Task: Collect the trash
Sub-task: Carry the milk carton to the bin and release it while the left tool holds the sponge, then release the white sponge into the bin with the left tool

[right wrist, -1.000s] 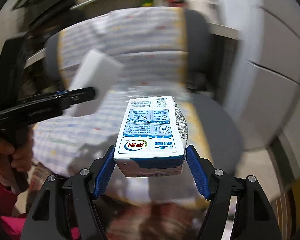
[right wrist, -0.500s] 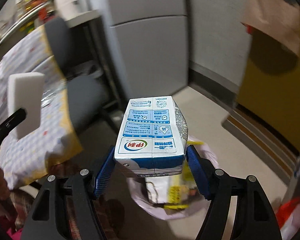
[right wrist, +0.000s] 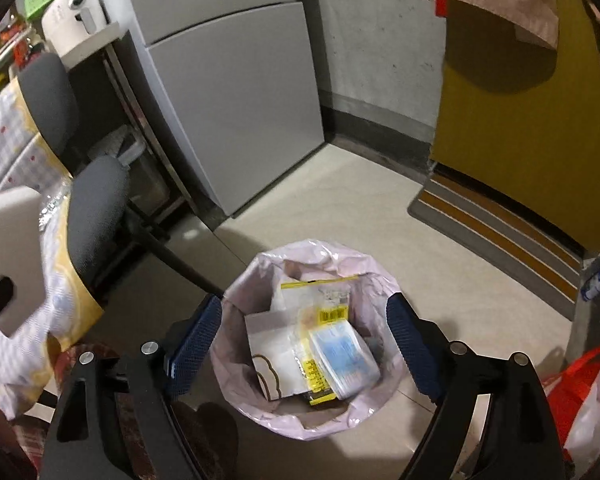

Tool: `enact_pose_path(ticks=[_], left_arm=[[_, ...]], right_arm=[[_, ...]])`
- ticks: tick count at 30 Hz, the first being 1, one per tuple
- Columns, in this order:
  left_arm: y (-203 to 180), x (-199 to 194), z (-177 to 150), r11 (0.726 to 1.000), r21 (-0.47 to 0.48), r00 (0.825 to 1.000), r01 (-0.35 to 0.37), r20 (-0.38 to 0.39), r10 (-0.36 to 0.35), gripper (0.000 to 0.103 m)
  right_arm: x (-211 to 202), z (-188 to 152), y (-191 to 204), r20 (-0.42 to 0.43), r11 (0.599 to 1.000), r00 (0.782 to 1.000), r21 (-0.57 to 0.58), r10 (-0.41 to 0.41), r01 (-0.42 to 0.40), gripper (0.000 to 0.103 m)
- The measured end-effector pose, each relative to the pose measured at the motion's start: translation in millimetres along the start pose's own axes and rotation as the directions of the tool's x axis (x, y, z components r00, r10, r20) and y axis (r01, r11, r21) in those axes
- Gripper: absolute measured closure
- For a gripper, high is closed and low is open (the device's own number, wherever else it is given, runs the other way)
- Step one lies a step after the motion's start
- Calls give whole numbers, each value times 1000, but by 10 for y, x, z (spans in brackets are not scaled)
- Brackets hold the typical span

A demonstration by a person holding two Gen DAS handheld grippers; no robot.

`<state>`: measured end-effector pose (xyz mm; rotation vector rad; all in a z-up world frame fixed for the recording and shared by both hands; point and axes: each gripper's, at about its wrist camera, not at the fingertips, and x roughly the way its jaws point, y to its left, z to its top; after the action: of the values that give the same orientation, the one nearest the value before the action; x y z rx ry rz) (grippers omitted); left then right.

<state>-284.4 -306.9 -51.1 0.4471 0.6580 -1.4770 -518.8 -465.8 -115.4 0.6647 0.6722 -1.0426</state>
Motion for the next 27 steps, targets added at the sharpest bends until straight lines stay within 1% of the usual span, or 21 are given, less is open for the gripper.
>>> enact_pose_path(ticks=[3,6,11,13,15,17,19,21,24,27], left_arm=[[-86,150,-33,999,28,999,19,-34,-19,57],[-215,331,-69,997,51,996,53,-76,-49,57],[-489,634,-83,986,98,984,135,-127,-123,57],[-597,753,-77,980,115,979,162,-141,-146,57],[-693,888,-62,974,131,974,184,-158,-162,57],[-760,962,-55,970,135,971,200,-161,-178,56],[-811,1017,-46,964,139,965,227,-165,-203,49],[-837,1044,-60,962,141,963,233,-172,-208,29],[-836,1075,-84,962,141,961,233,-185,-206,27],[-738,1035,-81,972,124,968,200,-176,-177,27]], right_arm=[[-41,22,5,28,1000,999,5,28,-28,19],[-129,64,-34,82,998,995,24,61,-63,19],[-369,124,-126,196,997,979,48,49,-60,19],[-473,141,-176,246,997,969,62,38,-55,19],[-527,161,-221,272,996,962,70,32,-53,19],[-566,167,-249,282,996,959,73,28,-51,19],[-566,175,-277,286,996,958,78,22,-47,19],[-545,171,-297,281,995,959,85,20,-46,19],[-521,169,-323,274,995,961,92,23,-50,19],[-535,154,-294,277,994,960,90,28,-55,19]])
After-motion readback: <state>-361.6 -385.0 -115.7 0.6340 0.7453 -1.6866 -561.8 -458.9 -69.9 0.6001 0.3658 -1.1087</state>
